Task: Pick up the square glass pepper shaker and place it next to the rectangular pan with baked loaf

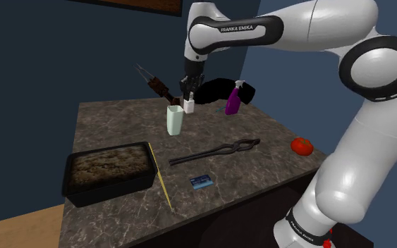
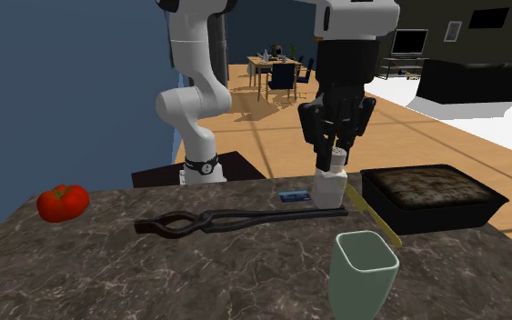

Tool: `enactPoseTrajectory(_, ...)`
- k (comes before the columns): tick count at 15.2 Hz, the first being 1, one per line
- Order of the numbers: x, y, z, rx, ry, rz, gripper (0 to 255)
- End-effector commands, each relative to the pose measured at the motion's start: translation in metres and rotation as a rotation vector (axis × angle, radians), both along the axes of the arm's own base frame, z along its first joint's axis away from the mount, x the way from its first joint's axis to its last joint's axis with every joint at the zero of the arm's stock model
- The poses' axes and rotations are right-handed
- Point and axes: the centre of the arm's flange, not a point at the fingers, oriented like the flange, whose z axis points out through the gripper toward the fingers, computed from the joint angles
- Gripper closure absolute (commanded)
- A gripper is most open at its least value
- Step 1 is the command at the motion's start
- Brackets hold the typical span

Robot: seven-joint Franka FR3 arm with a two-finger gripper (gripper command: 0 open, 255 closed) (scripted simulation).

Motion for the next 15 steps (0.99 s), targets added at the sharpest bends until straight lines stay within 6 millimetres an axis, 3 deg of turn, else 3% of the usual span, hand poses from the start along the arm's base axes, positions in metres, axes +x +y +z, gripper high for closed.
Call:
enactPoseTrajectory(1, -0.008, 0.024, -0.001, 0.0, 0.0, -0.002, 255)
enactPoseTrajectory(11, -0.039, 0.158, -0.001, 0.0, 0.0, -0.002, 255)
enactPoseTrajectory(15, -0.039, 0.158, -0.022, 0.0, 0.0, -0.002, 255)
